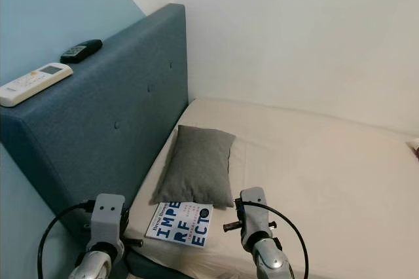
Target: Clean up the room
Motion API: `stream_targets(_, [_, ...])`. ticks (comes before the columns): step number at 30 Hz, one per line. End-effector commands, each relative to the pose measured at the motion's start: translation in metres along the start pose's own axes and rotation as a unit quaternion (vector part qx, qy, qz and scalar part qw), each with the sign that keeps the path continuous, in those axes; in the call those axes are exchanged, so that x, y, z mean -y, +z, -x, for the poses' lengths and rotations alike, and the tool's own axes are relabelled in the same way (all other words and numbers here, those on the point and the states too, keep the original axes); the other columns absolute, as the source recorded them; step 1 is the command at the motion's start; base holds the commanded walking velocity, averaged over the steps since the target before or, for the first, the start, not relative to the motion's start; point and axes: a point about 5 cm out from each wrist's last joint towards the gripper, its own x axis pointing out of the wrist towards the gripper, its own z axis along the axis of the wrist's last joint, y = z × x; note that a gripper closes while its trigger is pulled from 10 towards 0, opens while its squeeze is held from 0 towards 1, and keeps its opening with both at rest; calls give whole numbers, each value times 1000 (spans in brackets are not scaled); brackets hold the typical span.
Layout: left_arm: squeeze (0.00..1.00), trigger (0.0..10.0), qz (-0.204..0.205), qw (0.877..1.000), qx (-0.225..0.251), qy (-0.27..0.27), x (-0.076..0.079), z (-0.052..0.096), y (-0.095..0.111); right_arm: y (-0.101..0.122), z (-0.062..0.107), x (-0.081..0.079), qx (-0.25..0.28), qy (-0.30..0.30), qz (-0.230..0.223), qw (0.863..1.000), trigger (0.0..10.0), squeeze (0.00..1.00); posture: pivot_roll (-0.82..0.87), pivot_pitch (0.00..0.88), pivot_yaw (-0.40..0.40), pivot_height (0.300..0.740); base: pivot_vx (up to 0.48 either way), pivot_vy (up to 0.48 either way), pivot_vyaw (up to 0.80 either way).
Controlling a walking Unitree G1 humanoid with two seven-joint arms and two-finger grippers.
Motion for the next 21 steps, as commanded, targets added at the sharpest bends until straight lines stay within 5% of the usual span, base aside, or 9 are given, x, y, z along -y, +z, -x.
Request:
stream_targets(1, [0,10000,-5,1000,-9,-8,2,2,-5,-5,4,4,-6,-9,-6,1000,10000,0,-10,63,-90,740,0,0,0])
stream_targets(21, [0,10000,-10,1000,-6,-13,2,3,-6,-4,3,1,-3,-5,-9,1000,10000,0,-7,60,-89,740,0,0,0])
